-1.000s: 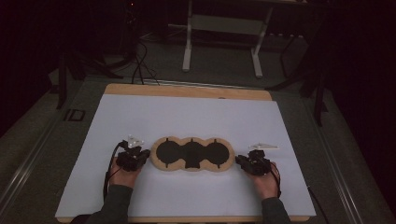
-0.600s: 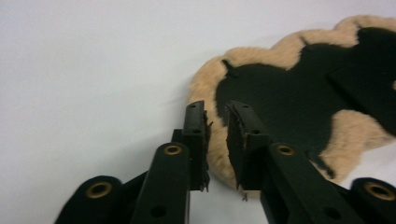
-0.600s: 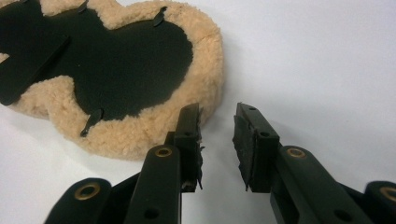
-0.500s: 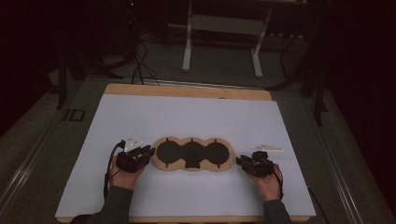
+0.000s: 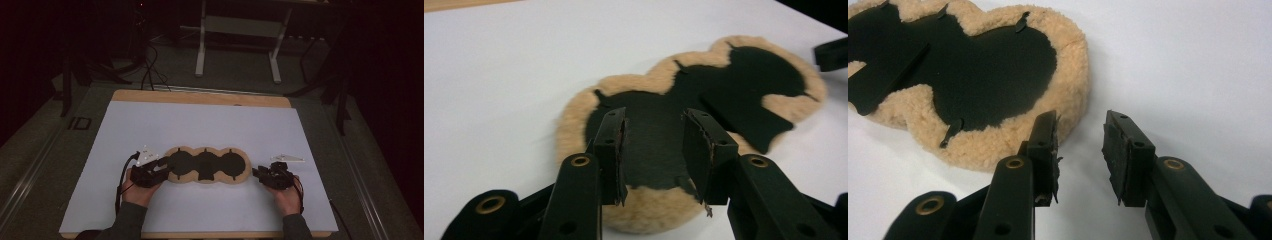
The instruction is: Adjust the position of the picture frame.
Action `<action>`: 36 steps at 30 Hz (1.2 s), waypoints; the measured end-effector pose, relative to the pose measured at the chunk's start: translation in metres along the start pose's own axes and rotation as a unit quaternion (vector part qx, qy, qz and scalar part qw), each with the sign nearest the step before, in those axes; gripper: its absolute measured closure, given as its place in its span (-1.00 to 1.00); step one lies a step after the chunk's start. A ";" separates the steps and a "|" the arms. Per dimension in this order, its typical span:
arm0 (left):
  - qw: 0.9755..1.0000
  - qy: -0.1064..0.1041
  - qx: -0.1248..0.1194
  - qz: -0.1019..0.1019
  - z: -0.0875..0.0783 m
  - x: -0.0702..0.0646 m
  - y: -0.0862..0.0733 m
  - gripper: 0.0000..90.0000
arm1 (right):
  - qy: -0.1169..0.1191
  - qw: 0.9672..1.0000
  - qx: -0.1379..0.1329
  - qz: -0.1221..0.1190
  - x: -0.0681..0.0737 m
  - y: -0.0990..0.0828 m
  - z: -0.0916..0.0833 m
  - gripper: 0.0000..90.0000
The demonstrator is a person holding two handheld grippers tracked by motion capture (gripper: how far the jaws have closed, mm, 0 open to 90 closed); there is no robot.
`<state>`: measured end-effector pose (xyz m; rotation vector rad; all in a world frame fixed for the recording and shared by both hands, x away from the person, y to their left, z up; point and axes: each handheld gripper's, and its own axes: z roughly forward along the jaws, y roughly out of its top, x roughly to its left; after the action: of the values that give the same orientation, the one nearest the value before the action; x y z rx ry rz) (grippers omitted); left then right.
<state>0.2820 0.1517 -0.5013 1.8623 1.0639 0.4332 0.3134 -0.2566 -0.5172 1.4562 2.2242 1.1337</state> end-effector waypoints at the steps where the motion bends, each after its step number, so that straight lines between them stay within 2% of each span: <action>1: 1.000 0.000 0.000 0.000 0.000 0.000 0.000 0.38 | 0.000 1.000 0.000 0.000 0.000 0.000 0.000 0.47; 8: 0.999 -0.032 0.011 0.036 0.007 -0.020 0.002 0.38 | 0.003 1.000 -0.005 -0.004 0.002 0.001 -0.002 0.45; 11: 0.998 -0.045 0.012 0.043 0.009 -0.028 0.003 0.41 | 0.004 1.000 -0.007 -0.005 0.003 0.001 -0.004 0.45; 18: 0.996 -0.060 0.018 0.059 0.015 -0.042 0.002 0.41 | 0.008 1.000 -0.010 -0.008 0.005 0.002 -0.007 0.44; 25: 0.992 -0.078 0.032 0.090 0.022 -0.058 -0.001 0.41 | 0.009 1.000 -0.011 -0.009 0.006 0.002 -0.008 0.44; 27: 0.992 -0.081 0.033 0.092 0.023 -0.060 -0.001 0.41 | 0.009 1.000 -0.011 -0.010 0.006 0.002 -0.008 0.44; 28: 0.990 -0.090 0.039 0.098 0.026 -0.066 -0.003 0.41 | 0.009 1.000 -0.011 -0.011 0.006 0.002 -0.008 0.44; 30: 0.990 -0.092 0.040 0.100 0.028 -0.068 -0.004 0.41 | 0.009 1.000 -0.012 -0.011 0.006 0.002 -0.009 0.44; 36: 0.986 -0.105 0.051 0.115 0.034 -0.077 -0.008 0.42 | 0.009 1.000 -0.014 -0.010 0.006 0.003 -0.009 0.43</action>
<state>0.2571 0.0725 -0.5153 2.0814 0.7448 0.3104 0.3073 -0.2556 -0.5080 1.4149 2.2201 1.1711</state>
